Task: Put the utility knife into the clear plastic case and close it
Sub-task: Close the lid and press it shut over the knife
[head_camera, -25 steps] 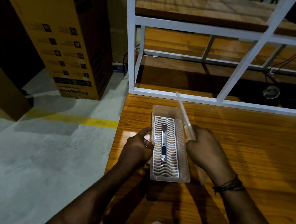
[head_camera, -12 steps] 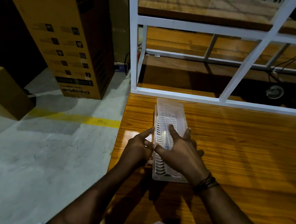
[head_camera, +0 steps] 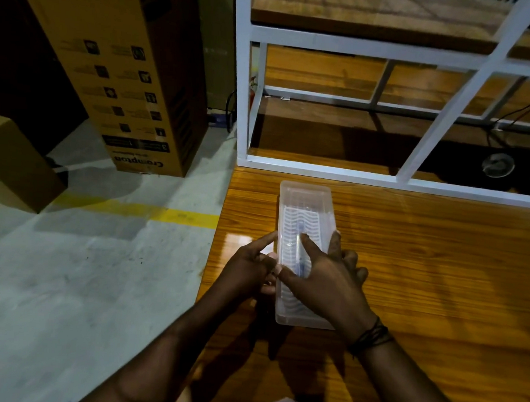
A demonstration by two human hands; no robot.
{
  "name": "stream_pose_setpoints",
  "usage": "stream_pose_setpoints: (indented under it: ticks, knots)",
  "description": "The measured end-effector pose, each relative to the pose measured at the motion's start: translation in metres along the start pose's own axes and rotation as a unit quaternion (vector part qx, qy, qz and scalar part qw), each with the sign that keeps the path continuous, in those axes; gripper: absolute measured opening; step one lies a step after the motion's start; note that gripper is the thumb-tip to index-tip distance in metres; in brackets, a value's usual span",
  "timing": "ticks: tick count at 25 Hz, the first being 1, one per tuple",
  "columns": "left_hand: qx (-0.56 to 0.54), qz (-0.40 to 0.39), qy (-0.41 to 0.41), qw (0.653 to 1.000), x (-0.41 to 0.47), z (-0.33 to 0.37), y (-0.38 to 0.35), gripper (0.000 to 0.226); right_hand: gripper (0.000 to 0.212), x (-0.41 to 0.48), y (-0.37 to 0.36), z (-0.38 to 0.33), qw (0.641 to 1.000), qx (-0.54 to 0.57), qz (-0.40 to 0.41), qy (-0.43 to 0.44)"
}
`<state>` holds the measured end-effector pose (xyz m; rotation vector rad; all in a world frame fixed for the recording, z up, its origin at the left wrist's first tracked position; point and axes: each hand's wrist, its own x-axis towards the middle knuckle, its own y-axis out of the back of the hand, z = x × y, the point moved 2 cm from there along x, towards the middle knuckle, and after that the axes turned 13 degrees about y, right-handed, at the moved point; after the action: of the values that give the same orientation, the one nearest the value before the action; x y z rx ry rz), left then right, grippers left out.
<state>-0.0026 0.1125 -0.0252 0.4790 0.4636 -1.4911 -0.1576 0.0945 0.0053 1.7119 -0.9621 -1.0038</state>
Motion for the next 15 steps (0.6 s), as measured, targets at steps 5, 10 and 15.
stream_pose_setpoints:
  ticks: [5, 10, 15]
  knots:
    - [-0.010, 0.052, 0.027, 0.998, 0.016, 0.013, 0.007, 0.042, 0.077, 0.014, 0.015, 0.021, 0.994, 0.083, 0.067, -0.022]
    - [0.021, 0.105, -0.009, 0.994, 0.064, 0.063, 0.012, 0.050, 0.055, 0.087, 0.044, 0.050, 0.946, 0.253, 0.203, -0.021]
    - [-0.029, 0.110, 0.039, 0.993, 0.093, 0.100, 0.013, 0.035, 0.026, 0.141, 0.051, 0.065, 0.863, 0.435, 0.237, -0.097]
